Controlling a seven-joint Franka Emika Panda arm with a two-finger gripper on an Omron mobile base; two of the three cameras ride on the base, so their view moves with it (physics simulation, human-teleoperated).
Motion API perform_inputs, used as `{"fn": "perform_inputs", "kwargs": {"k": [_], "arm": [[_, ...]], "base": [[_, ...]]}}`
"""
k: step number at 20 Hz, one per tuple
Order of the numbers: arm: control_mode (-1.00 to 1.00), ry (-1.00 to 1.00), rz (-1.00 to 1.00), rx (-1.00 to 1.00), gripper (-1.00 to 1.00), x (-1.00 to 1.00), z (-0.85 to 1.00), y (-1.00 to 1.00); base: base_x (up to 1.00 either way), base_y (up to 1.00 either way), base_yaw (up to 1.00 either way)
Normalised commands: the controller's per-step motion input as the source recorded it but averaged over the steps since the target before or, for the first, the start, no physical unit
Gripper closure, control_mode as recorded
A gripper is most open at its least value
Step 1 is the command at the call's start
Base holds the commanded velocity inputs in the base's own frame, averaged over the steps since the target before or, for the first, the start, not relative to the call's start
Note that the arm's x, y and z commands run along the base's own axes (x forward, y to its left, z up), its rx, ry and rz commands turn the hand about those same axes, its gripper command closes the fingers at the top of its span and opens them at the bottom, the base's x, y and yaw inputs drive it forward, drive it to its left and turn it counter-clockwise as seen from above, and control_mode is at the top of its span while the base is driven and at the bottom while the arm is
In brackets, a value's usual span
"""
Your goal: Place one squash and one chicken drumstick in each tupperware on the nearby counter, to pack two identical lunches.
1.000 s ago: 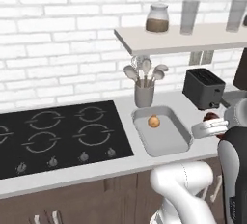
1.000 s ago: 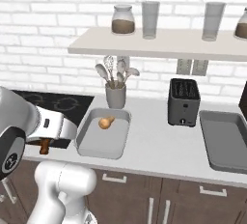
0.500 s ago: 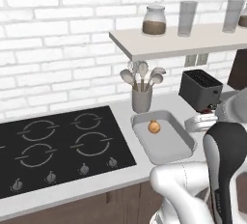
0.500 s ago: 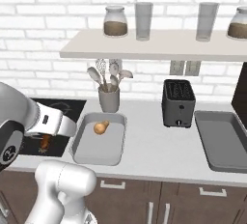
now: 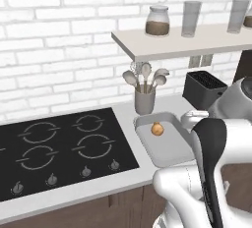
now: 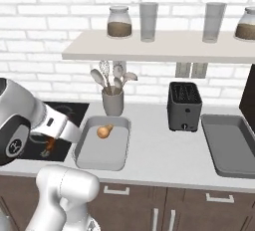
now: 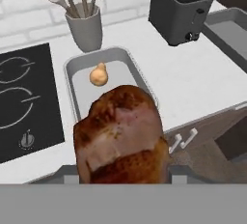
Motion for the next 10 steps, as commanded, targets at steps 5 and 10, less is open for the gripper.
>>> {"fn": "perform_inputs", "kwargs": {"k": [5,10], "arm": [[-1.00,0.01,-0.30,0.26,1.00,0.00,-0.52,0.00],[-1.00,0.10,-0.27,0.14,1.00,0.14,-0.31,0.00]], "base": [[0.00,0.00,0.00],[0.00,0.00,0.00]]}}
